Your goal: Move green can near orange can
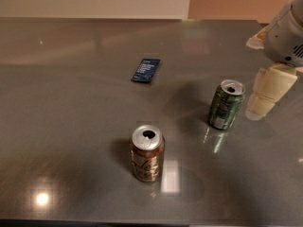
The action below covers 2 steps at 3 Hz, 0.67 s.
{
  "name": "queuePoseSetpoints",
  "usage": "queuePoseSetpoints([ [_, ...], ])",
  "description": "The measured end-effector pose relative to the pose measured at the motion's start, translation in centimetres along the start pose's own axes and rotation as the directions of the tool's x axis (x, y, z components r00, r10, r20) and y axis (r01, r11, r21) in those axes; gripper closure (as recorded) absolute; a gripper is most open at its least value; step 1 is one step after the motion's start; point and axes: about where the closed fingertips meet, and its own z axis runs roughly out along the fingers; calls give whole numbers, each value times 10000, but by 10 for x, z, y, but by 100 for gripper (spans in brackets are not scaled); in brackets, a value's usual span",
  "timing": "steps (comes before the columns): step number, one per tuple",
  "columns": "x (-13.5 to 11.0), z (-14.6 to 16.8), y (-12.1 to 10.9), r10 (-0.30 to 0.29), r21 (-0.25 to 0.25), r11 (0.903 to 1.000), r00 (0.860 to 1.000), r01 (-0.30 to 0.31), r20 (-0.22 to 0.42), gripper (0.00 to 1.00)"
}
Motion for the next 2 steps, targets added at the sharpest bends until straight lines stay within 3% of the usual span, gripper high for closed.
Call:
queuePoseSetpoints([
  [2,-8,31,-9,-240,-461,9986,9994,252,263,0],
])
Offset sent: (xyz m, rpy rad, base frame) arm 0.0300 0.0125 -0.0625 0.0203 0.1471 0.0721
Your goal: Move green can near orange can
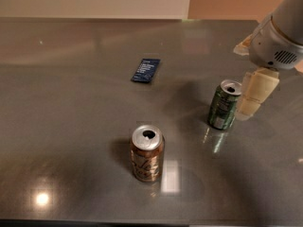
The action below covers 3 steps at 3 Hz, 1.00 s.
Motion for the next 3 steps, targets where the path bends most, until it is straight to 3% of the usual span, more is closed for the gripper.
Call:
queuePoseSetpoints([
  [2,3,26,-2,-78,-708,9975,9999,69,-135,0],
  [3,4,35,0,-174,-1042,9944,9997,156,-166,12],
])
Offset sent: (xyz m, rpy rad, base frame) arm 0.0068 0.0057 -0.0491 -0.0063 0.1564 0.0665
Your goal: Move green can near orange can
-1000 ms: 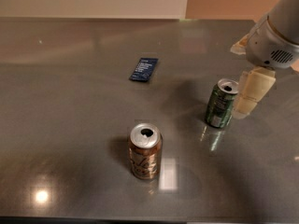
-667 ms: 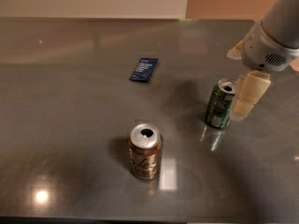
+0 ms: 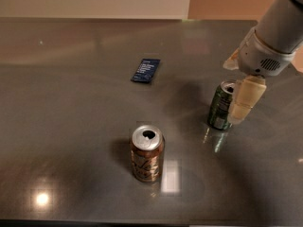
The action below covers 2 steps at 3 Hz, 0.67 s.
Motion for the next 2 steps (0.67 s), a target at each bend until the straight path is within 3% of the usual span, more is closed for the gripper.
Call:
queuePoseSetpoints([
  [2,0,14,5,-123,-527,9985,9999,121,-33,59],
])
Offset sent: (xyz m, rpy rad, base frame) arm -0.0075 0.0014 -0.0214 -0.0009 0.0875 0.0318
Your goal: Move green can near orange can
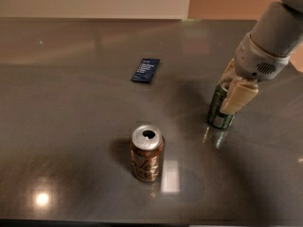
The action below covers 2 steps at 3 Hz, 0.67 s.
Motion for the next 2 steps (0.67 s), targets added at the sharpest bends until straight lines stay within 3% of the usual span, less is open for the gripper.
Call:
queuePoseSetpoints([
  [1,-11,-6,5,-259,-4,9997,9996,259,105,82],
  [2,-37,-11,15,-977,-104,9951,9951,979,166,100],
])
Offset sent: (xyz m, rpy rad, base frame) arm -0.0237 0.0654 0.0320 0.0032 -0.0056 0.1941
